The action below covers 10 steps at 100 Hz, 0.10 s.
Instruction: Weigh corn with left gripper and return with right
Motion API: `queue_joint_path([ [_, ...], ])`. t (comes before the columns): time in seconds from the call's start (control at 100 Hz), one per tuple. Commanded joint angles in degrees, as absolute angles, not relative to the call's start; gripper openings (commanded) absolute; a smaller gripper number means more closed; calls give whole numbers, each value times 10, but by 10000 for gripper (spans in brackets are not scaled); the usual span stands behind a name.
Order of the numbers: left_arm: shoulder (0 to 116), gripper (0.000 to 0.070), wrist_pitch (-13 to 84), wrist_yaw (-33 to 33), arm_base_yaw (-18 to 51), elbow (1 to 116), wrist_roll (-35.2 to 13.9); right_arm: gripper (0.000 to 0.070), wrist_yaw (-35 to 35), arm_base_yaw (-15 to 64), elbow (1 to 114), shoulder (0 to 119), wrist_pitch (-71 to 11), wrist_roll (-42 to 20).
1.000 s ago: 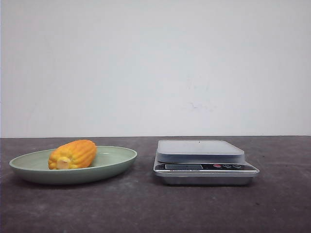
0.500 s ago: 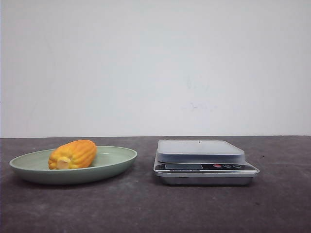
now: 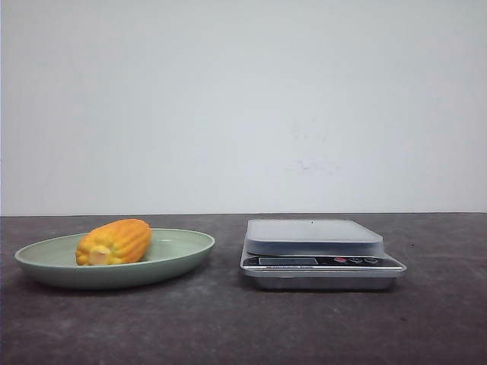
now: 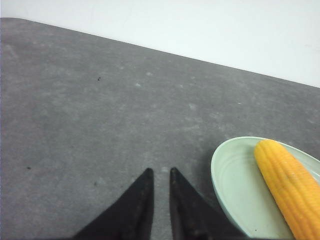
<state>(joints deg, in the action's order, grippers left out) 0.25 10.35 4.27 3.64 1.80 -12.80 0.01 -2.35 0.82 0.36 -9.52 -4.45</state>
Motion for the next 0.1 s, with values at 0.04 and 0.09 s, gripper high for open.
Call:
queue_joint_path([
  [0.04,2,22,107,42,36,8,-122,10,0,-25,6,2,-88,-40],
  [0.09,2,22,107,42,36,8,-122,9,0,-25,6,2,-88,-40],
])
